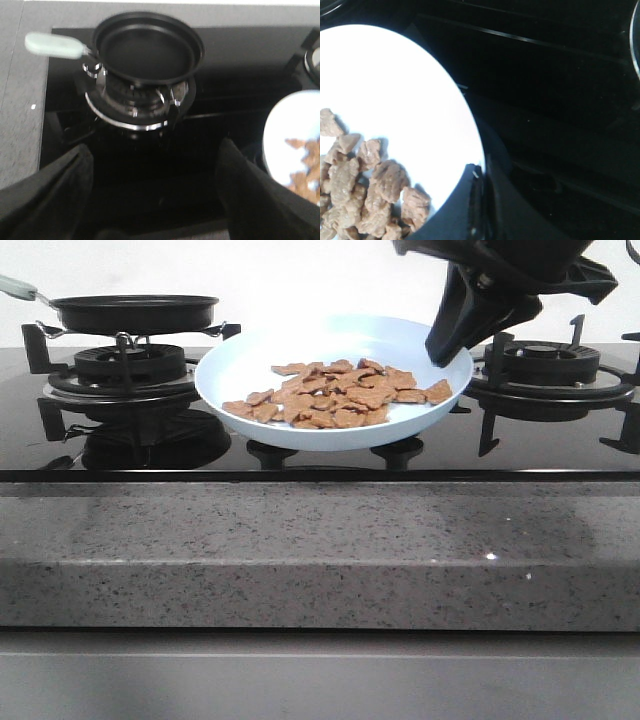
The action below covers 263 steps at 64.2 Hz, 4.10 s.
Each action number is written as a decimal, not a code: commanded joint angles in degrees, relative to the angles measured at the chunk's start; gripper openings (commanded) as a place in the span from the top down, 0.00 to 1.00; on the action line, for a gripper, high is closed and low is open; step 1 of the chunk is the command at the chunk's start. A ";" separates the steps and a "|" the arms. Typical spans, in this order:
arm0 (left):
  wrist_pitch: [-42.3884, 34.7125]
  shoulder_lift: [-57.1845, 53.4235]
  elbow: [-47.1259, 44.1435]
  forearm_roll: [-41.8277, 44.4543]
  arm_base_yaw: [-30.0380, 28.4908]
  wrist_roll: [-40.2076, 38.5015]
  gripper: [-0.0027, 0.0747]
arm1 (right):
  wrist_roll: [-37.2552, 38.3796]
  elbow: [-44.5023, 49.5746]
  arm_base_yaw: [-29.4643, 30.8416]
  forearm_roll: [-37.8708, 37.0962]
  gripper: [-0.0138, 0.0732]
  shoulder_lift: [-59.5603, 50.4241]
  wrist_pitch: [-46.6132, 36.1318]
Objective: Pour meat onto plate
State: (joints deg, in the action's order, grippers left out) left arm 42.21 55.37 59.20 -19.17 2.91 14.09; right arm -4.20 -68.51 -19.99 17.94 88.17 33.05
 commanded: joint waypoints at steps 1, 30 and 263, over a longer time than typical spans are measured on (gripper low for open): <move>-2.95 -5.12 -1.55 7.50 3.02 -6.69 0.31 | -0.51 -1.51 -0.06 0.71 0.92 -2.51 -3.05; 3.90 -16.47 -10.48 20.06 7.01 -13.32 0.37 | -0.51 -1.51 -0.06 0.56 0.92 -2.51 -3.58; -0.72 -16.38 -10.83 18.31 10.64 -13.32 0.84 | 7.14 29.93 4.69 -14.63 0.81 -72.40 26.91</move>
State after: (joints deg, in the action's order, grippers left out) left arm 46.17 38.86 46.86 -0.30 13.08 1.28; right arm 2.85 -37.31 -15.42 3.71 15.11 63.21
